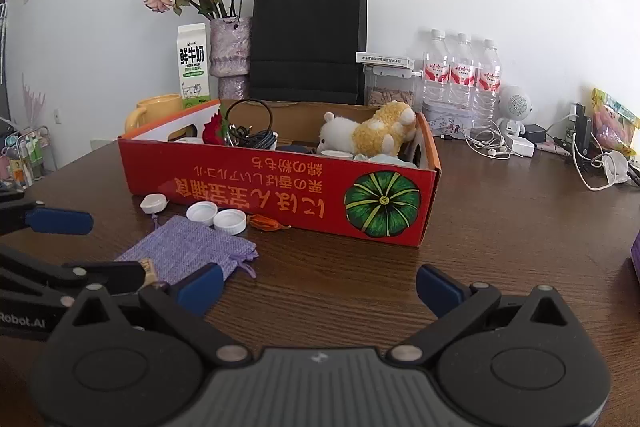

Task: Organize objects
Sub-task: 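Grasp the small wooden block on the pouch with the left tool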

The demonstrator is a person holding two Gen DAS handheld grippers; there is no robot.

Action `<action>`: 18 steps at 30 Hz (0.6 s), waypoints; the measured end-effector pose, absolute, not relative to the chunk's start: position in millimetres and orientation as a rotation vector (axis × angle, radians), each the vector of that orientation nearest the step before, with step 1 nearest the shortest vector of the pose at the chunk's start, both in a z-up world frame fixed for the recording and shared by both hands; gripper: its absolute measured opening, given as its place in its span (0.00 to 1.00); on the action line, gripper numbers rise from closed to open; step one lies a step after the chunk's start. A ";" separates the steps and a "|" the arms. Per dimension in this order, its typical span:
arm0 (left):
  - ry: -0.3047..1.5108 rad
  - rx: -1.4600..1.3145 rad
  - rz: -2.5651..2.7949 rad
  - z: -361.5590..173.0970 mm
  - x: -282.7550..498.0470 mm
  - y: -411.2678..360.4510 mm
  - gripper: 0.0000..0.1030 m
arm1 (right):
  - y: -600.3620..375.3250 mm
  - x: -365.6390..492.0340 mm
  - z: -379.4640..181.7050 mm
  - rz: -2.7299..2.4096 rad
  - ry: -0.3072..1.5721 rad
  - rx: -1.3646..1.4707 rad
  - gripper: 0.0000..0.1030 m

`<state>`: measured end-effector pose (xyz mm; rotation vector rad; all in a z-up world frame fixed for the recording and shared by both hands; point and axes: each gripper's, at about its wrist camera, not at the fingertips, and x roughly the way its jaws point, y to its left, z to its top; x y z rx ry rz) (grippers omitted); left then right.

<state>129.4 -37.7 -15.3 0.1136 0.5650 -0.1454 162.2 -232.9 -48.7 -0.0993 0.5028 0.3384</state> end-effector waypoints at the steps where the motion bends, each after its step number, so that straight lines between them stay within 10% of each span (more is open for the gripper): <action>1: 0.565 0.115 -0.153 -16.4 130.1 -38.8 0.79 | -233.2 162.0 -48.7 0.337 0.505 -0.098 1.00; 8: 0.587 0.098 -0.187 -21.7 135.4 -40.3 0.76 | -236.5 162.0 -49.4 0.312 0.515 -0.088 1.00; 14: 0.641 0.090 -0.192 -29.7 141.3 -40.8 0.25 | -238.1 161.0 -49.1 0.322 0.523 -0.070 1.00; 18: 0.642 0.070 -0.196 -29.3 139.7 -38.2 0.23 | -236.4 159.8 -49.8 0.328 0.528 -0.070 1.00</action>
